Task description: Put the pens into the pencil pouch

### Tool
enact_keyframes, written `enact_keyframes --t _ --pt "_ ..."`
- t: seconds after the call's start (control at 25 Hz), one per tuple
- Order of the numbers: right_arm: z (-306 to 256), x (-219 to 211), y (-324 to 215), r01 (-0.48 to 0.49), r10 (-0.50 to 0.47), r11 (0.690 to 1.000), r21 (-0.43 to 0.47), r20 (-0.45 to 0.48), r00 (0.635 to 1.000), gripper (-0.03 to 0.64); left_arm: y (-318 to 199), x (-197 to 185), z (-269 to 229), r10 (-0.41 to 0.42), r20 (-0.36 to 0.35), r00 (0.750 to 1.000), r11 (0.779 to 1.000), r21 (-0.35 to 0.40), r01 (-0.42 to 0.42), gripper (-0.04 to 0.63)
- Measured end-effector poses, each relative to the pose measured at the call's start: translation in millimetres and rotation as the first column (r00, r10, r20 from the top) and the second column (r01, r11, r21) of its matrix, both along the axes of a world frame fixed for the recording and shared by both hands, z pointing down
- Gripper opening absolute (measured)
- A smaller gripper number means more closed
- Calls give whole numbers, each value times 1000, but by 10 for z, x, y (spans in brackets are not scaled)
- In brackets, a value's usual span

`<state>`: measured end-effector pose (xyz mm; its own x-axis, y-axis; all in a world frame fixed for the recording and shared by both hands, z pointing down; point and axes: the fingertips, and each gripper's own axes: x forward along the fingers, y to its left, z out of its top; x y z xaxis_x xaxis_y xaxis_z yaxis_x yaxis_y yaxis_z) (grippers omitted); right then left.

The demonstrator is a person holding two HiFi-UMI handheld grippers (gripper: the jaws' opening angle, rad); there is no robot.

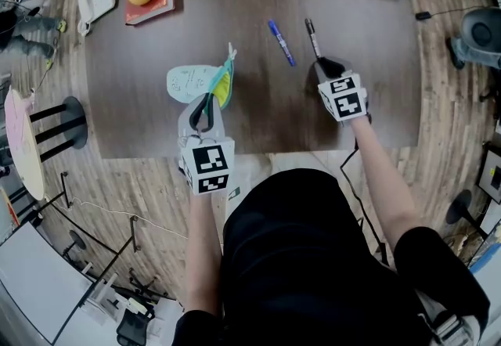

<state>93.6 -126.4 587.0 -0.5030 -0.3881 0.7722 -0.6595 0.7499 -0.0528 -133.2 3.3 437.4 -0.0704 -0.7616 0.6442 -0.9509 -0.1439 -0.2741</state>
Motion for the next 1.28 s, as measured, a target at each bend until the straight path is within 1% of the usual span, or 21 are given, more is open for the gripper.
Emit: enact_keyframes --t 0.16,0.32,0.48,0.6,0.68,0.8,1.28 --pt "10 -4 -8 -14 14 1000 -2 6 1000 57 12 0 22 0 -7 1000 1000 -1 0 17" --pt "6 25 -54 -32 32 999 22 8 999 46 17 -4 16 0 -7 1000 1000 3 0 17" --pt "7 23 -28 -38 38 999 -2 9 999 43 27 -14 5 -2 -9 1000 1000 6 2 17" --pt "-9 58 -31 -43 43 999 8 3 999 43 39 -24 -15 -5 -9 1000 1000 8 5 17" --pt "-28 57 -7 -43 43 999 0 5 999 43 40 -50 -26 -15 -20 1000 1000 13 15 17" --pt "-73 67 12 -46 46 999 -4 13 999 43 36 -89 -38 -46 -59 997 999 25 48 17" --pt "-490 29 130 1 -2 1000 25 56 998 43 21 -69 -58 -54 -74 996 997 47 57 17"
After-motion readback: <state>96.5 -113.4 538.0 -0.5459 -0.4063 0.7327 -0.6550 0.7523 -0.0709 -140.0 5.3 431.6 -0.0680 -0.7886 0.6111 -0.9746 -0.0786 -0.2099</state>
